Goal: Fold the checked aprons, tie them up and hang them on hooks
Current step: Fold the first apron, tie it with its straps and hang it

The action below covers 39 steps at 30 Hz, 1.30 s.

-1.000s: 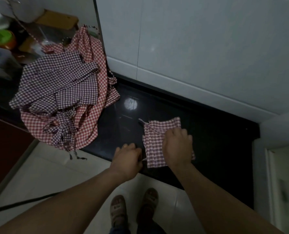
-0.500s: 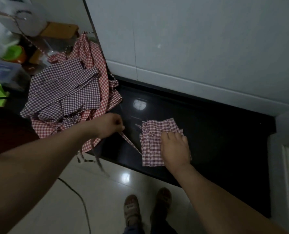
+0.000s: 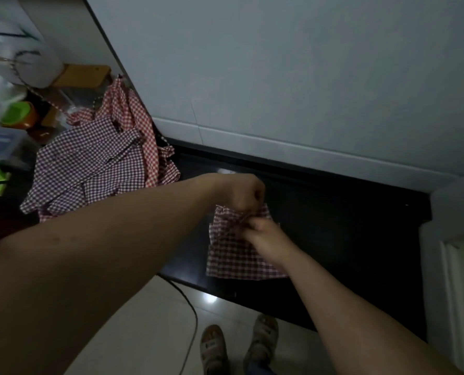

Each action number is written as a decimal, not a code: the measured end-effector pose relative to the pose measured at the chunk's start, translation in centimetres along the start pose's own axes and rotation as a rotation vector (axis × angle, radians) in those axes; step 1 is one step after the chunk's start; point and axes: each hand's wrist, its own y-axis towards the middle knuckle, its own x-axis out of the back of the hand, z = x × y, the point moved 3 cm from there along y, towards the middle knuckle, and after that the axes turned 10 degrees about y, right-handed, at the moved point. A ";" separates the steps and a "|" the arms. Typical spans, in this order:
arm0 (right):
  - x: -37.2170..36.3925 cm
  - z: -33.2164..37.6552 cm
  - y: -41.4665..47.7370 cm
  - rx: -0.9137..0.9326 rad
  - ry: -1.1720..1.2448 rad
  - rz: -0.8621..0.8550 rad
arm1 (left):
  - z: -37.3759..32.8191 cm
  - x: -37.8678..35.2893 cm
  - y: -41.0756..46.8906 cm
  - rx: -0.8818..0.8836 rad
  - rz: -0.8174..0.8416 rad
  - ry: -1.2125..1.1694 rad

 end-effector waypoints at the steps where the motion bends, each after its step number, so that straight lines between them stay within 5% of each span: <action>1: 0.1 -0.1 0.1 0.007 0.039 -0.018 | 0.0 -0.2 0.4 0.004 -0.014 -0.021; 3: 0.1 -0.2 0.6 0.007 0.111 -0.104 | 0.3 -0.5 0.4 0.011 -0.124 -0.066; 6: 0.1 -0.5 1.0 -0.049 0.095 -0.178 | 1.8 -1.0 -1.8 0.100 -0.657 -0.041; 8: 0.1 -0.4 1.1 -0.088 0.050 -0.186 | 2.7 -2.9 -4.0 0.110 -0.779 -0.051; 13: -0.4 0.1 1.4 -0.124 -0.027 -0.201 | 3.1 -9.6 -5.9 0.079 -0.511 -0.031; 16: -0.7 0.4 1.0 -0.116 -0.042 -0.187 | 3.8 -10.5 -5.7 0.124 -0.488 -0.225; 23: -0.5 0.9 0.3 -0.093 -0.110 -0.246 | 5.5 -10.1 -7.1 0.144 -0.476 -0.229; 32: -0.5 1.0 0.4 -0.090 0.030 -0.263 | 2.6 -10.8 -6.1 0.305 -0.156 -1.135; 34: -0.1 1.0 0.4 -0.106 0.049 -0.225 | 2.9 -10.8 -5.5 0.268 -0.198 -1.035; 39: 0.5 0.5 0.4 -0.129 0.142 -0.152 | 3.4 -10.0 -4.8 0.102 -0.525 -0.232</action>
